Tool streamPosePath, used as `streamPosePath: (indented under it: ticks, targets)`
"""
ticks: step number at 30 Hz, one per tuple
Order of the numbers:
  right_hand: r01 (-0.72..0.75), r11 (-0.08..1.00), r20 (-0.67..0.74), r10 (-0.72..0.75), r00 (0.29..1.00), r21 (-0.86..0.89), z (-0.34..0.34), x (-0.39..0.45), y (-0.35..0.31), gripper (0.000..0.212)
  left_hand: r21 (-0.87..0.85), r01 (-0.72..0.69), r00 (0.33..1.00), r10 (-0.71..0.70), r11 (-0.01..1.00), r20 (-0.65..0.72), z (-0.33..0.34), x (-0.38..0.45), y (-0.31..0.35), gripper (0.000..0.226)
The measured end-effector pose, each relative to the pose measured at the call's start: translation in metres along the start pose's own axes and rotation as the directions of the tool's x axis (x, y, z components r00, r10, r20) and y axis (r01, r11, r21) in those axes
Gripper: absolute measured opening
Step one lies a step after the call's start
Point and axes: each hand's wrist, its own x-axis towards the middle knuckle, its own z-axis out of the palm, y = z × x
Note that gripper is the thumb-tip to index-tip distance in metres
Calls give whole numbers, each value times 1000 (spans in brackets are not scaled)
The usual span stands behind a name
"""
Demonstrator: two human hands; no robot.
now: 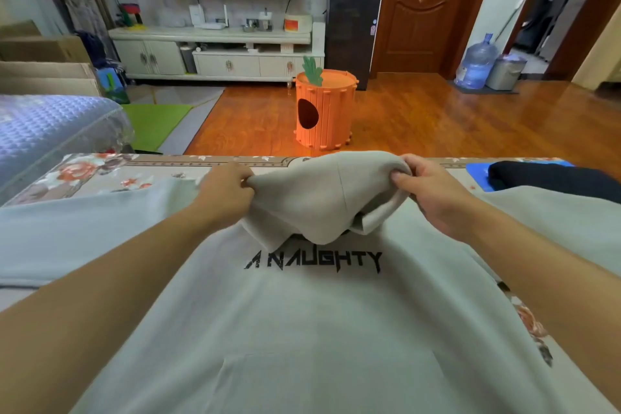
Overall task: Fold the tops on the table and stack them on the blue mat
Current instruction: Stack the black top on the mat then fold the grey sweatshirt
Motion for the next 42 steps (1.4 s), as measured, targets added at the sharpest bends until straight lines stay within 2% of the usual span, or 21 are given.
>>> streamPosePath:
  ticks: [3, 5, 7, 10, 12, 14, 15, 16, 17, 19, 21, 23, 24, 27, 29, 30, 32, 34, 37, 39, 42]
  targets:
    - [85, 964, 91, -64, 994, -252, 2, 6, -11, 15, -46, -69, 993, 73, 997, 91, 9, -10, 5, 19]
    - [134, 827, 190, -33, 981, -545, -4, 10, -13, 7, 146, -125, 972, 92, 981, 216, 12, -12, -5, 22]
    - [198, 612, 291, 55, 955, -766, -5, 8, -1, 11, 426, -190, 939, 38, 885, 341, 8, -13, -18, 17]
    - [198, 513, 356, 230, 906, -835, 9, -18, 32, 31, 495, -125, 937, -62, 860, 344, 12, -25, -36, 26]
    - [142, 508, 284, 213, 935, -849, 14, -28, 51, 30, 416, -28, 984, -48, 909, 171, 18, -38, -41, 15]
    - [-25, 569, 64, 136, 989, -822, 10, -24, 53, 26, 135, 176, 979, -187, 975, 80, 17, -46, -35, 15]
    - [-113, 613, -48, 122, 991, -782, 6, -21, 50, 24, -97, 333, 936, -317, 938, 151, 15, -49, -28, 17]
    - [-162, 643, -121, 107, 987, -749, 4, -17, 46, 20, -286, 490, 864, -414, 824, 287, 12, -50, -20, 19]
    - [-197, 657, -163, 114, 980, -728, 4, -14, 42, 17, -385, 597, 791, -437, 704, 428, 7, -50, -10, 21]
    - [-287, 666, -167, 240, 956, -688, 5, -7, 35, 12, -422, 688, 710, -425, 591, 562, -3, -43, 5, 24]
    - [-336, 723, -124, 331, 935, -604, 9, 8, 19, 17, -521, 681, 732, -446, 515, 515, -13, -27, 16, 22]
    - [-259, 849, -141, 218, 966, -460, 9, 32, -6, 23, -678, 569, 813, -439, 465, 382, -26, -7, 33, 15]
    - [-156, 890, -179, 86, 980, -428, 10, 40, -20, 24, -749, 473, 862, -417, 463, 287, -32, 1, 41, 12]
    - [153, 777, -238, -364, 901, -610, 14, 24, -29, 31, -838, 249, 922, -384, 486, 51, -38, 3, 44, 14]
    - [220, 677, -121, -418, 900, -703, 17, -11, 16, 34, -807, 267, 919, -391, 526, 49, -23, -26, 24, 18]
    - [165, 662, -77, -320, 944, -731, 16, -32, 45, 35, -787, 338, 896, -431, 516, 103, -13, -46, 12, 16]
    - [-68, 723, -182, -80, 980, -687, 10, -63, 89, 39, -763, 525, 789, -551, 377, 271, 7, -83, -9, 7]
    - [-263, 787, -396, 26, 918, -558, 1, -70, 108, 36, -760, 609, 695, -615, 229, 372, 20, -106, -17, 9]
    - [-436, 867, -536, 255, 805, -242, 2, -54, 97, 27, -751, 636, 660, -629, 177, 411, 26, -108, -14, 14]
    - [-554, 830, -409, 530, 743, 68, 13, -39, 84, 35, -712, 679, 647, -604, 179, 465, 29, -99, -7, 21]
    - [-592, 769, -223, 638, 737, 243, 34, -25, 62, 33, -696, 709, 624, -564, 118, 540, 35, -84, 6, 27]
